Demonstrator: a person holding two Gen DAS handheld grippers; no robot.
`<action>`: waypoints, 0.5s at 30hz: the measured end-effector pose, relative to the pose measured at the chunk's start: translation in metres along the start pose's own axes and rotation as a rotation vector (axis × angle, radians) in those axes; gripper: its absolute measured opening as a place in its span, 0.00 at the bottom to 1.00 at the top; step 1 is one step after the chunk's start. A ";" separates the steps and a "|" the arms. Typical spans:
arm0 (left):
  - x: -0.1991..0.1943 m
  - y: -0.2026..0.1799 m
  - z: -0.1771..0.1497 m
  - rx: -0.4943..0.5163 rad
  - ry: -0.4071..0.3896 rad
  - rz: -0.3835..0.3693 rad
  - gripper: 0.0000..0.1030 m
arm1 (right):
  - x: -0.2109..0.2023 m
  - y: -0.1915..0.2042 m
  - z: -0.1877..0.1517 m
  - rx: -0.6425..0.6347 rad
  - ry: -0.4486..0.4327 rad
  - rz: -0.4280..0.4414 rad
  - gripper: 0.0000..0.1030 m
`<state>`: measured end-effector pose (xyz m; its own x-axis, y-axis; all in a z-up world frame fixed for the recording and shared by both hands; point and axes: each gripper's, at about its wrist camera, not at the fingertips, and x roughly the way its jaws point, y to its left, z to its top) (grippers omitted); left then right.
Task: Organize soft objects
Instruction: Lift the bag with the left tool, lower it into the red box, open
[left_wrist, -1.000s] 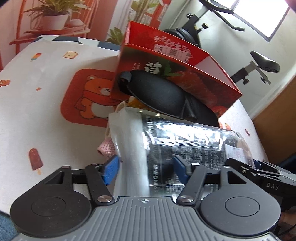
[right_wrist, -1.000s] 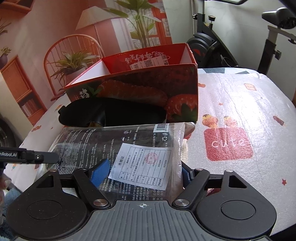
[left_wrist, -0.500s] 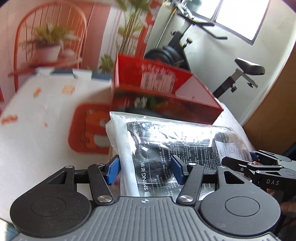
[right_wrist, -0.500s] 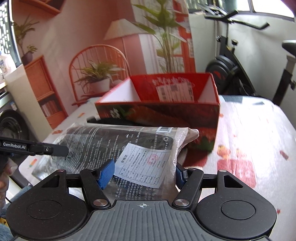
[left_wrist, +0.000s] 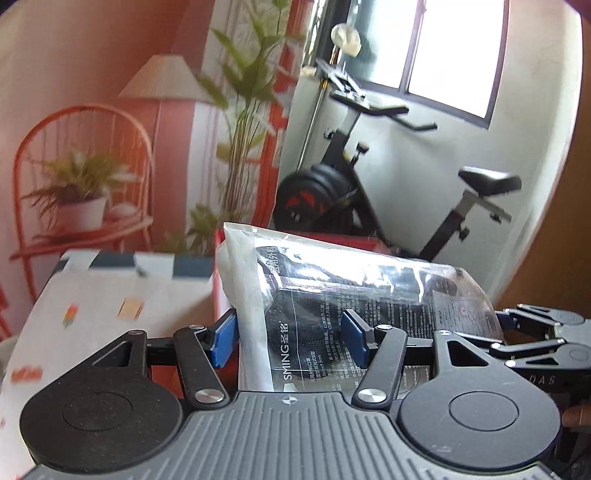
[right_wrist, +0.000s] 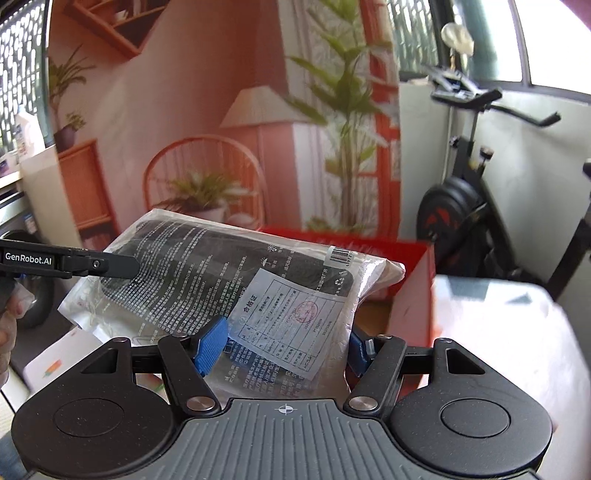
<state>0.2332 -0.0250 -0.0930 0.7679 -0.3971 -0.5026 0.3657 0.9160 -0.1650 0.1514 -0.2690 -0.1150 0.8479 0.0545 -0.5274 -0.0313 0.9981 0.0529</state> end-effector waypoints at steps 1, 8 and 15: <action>0.009 -0.001 0.007 -0.005 -0.012 -0.009 0.60 | 0.005 -0.006 0.008 -0.001 -0.007 -0.010 0.60; 0.093 -0.008 0.040 -0.007 0.017 -0.047 0.64 | 0.050 -0.052 0.036 -0.009 -0.012 -0.092 0.50; 0.146 0.008 0.025 -0.024 0.109 -0.031 0.64 | 0.092 -0.094 0.026 0.078 0.056 -0.077 0.24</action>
<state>0.3614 -0.0767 -0.1467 0.6943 -0.4175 -0.5862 0.3746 0.9052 -0.2009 0.2465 -0.3587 -0.1465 0.8155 -0.0181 -0.5784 0.0754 0.9943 0.0751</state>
